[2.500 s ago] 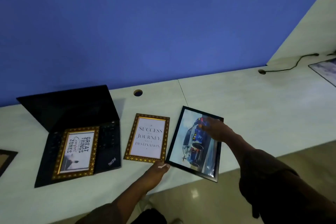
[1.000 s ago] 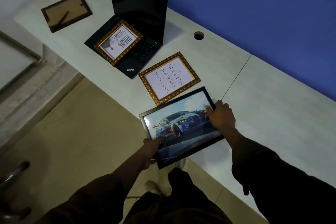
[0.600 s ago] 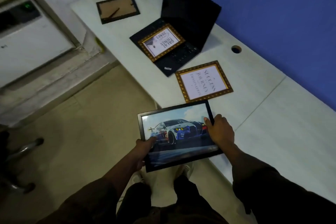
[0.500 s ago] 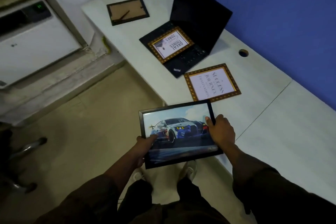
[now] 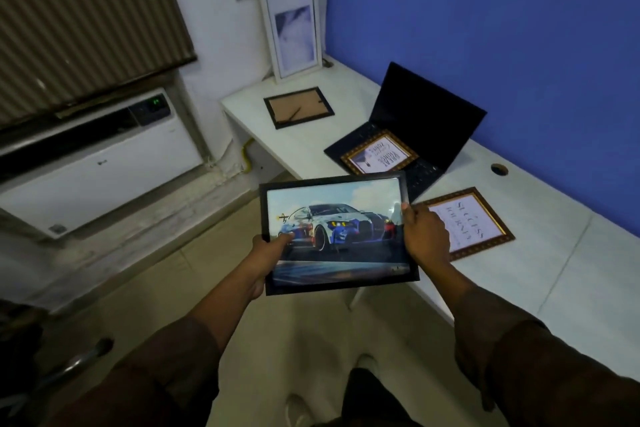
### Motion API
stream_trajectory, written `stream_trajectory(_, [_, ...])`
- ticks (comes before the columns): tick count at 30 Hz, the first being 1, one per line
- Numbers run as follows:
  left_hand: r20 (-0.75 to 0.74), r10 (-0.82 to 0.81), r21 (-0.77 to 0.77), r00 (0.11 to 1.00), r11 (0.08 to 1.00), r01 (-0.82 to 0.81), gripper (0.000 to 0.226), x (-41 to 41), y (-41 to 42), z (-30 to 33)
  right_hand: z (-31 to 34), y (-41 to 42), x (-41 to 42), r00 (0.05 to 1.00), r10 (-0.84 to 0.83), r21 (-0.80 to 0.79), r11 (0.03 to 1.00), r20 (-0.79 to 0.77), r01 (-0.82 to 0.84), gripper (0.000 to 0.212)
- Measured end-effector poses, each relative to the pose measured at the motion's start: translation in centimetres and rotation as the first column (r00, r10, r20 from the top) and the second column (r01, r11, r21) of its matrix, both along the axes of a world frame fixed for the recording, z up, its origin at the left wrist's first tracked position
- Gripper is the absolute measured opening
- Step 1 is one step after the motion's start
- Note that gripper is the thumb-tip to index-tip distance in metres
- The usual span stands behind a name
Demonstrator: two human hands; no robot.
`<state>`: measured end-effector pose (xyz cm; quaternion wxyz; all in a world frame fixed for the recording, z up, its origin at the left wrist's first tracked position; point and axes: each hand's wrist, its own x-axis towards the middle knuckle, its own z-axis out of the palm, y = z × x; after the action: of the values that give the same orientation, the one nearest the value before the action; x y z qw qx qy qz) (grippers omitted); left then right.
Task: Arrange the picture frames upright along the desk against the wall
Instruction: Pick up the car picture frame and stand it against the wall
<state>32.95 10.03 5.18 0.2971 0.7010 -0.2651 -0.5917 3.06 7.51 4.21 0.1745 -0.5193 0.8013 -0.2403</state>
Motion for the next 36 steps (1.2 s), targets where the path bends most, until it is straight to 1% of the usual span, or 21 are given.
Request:
stream_trajectory(4, [0.001,0.018,-0.102,1.0,0.995,-0.017,0.07,2.8,-4.8,2.1,2.5,-5.1,2.4,0.998,0.061,-0.067,0.996,-0.035,-0.064,0.057])
stream_trajectory(6, [0.008,0.026,-0.152,1.0,0.988,-0.025,0.066,3.9,-7.3,3.0,3.5,-7.7,3.6,0.997,0.069,-0.109,0.991,-0.029,-0.071,0.058])
stream_trajectory(8, [0.015,0.018,-0.179,1.0,0.984,-0.015,0.07,5.1,-10.2,3.7,4.5,-10.6,4.9,0.997,0.07,-0.148,0.986,-0.025,-0.073,0.06])
stream_trajectory(10, [0.023,0.015,-0.211,1.0,0.977,-0.01,0.074,6.3,-13.5,4.6,5.3,-13.9,5.9,0.997,0.073,-0.183,0.98,-0.022,-0.076,0.057])
stream_trajectory(12, [0.032,0.021,-0.246,0.999,0.969,-0.013,0.068,7.1,-17.1,5.0,5.7,-17.5,6.4,0.997,0.07,-0.189,0.979,-0.031,-0.075,0.054])
stream_trajectory(14, [0.037,0.008,-0.27,0.999,0.963,0.002,0.056,7.4,-20.4,6.3,6.3,-20.9,7.1,0.997,0.069,-0.198,0.978,-0.02,-0.071,0.056])
stream_trajectory(17, [0.063,0.003,-0.296,0.998,0.955,0.016,0.063,7.7,-26.9,7.9,7.7,-27.0,7.4,0.999,0.047,-0.207,0.977,0.023,-0.042,0.061])
stream_trajectory(19, [0.094,-0.002,-0.335,0.996,0.942,0.033,0.065,7.6,-30.8,9.6,9.1,-30.5,7.2,0.997,0.057,-0.219,0.975,0.042,-0.047,0.059])
stream_trajectory(23, [0.137,-0.058,-0.452,0.989,0.885,0.115,0.06,6.3,-38.9,12.7,12.0,-37.1,5.4,0.993,0.087,-0.307,0.95,0.076,-0.06,0.051])
stream_trajectory(25, [0.131,-0.091,-0.495,0.987,0.857,0.145,0.059,5.2,-42.3,14.0,13.3,-39.8,4.3,0.991,0.087,-0.337,0.94,0.099,-0.049,0.056])
stream_trajectory(27, [0.124,-0.108,-0.503,0.986,0.85,0.156,0.058,4.1,-45.1,15.6,14.9,-42.1,3.2,0.993,0.07,-0.36,0.933,0.095,-0.031,0.062])
stream_trajectory(32, [0.129,-0.193,-0.581,0.973,0.78,0.232,0.056,0.7,-51.6,18.0,17.5,-45.8,-0.2,0.997,0.012,-0.411,0.911,0.074,0.02,0.061])
stream_trajectory(33, [0.128,-0.208,-0.577,0.97,0.78,0.243,0.052,0.0,-53.0,18.1,17.8,-46.3,-0.9,0.997,0.001,-0.409,0.912,0.079,0.032,0.061])
stream_trajectory(36, [0.152,-0.272,-0.577,0.95,0.756,0.309,0.03,-2.1,-56.3,18.8,18.2,-48.2,-2.9,0.998,-0.025,-0.405,0.913,0.064,0.049,0.063])
